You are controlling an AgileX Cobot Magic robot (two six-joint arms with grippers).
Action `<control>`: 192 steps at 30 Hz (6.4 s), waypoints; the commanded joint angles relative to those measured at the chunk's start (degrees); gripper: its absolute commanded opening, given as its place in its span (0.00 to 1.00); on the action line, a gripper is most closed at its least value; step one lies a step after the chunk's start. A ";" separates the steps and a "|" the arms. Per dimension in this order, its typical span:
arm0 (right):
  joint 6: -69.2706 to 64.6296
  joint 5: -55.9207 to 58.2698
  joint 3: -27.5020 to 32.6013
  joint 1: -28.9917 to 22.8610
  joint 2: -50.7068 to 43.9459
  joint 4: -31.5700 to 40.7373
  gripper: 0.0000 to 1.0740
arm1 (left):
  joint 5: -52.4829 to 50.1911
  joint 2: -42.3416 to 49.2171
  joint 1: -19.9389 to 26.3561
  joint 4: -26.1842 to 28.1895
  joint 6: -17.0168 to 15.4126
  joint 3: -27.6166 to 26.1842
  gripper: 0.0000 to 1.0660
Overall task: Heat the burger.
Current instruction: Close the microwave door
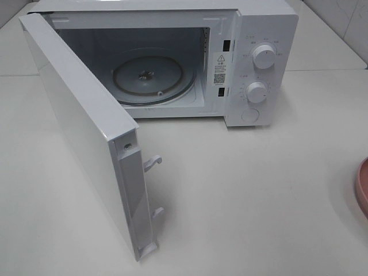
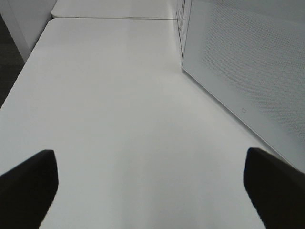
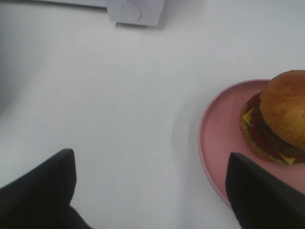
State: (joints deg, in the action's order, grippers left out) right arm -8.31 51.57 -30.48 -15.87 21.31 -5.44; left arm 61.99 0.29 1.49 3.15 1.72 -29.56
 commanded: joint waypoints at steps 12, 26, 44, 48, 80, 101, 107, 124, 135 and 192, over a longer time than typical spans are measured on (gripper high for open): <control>1.20 2.01 1.20 7.33 -16.44 0.86 0.69 | -0.63 0.23 0.11 0.06 0.11 -0.06 0.92; 1.43 3.61 2.23 11.23 -23.32 0.92 0.69 | -0.63 0.17 0.11 0.17 0.11 -0.06 0.92; 1.43 3.61 2.23 11.23 -23.26 0.92 0.69 | -0.63 0.17 0.11 0.17 0.11 -0.06 0.92; 1.43 3.61 2.23 11.23 -23.26 0.92 0.69 | -0.63 0.17 0.11 0.17 0.11 -0.06 0.92; 1.43 3.61 2.23 11.23 -23.26 0.92 0.69 | -8.54 0.17 0.11 0.11 -0.06 -1.95 0.89; 1.43 3.61 2.23 11.23 -23.26 0.92 0.69 | -38.67 -17.36 0.11 0.11 0.11 2.58 0.00; 1.43 3.61 2.23 11.23 -23.26 0.92 0.69 | -60.22 -22.98 0.11 0.17 0.11 10.71 0.00; 1.43 3.61 2.23 11.23 -23.26 0.92 0.69 | -95.34 -46.41 0.11 -1.72 -4.98 18.39 0.00; 1.43 3.61 2.23 11.23 -23.26 0.92 0.69 | -104.45 -60.79 0.11 -23.49 -19.82 16.10 0.00; 1.43 3.61 2.23 11.23 -23.26 0.86 0.69 | -109.55 -92.25 -24.01 -16.96 -21.77 -3.09 0.00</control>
State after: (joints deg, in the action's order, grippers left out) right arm -7.28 55.58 -28.25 -5.10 -0.23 -4.58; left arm -48.76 -91.56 -21.66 -15.07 -20.11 -31.46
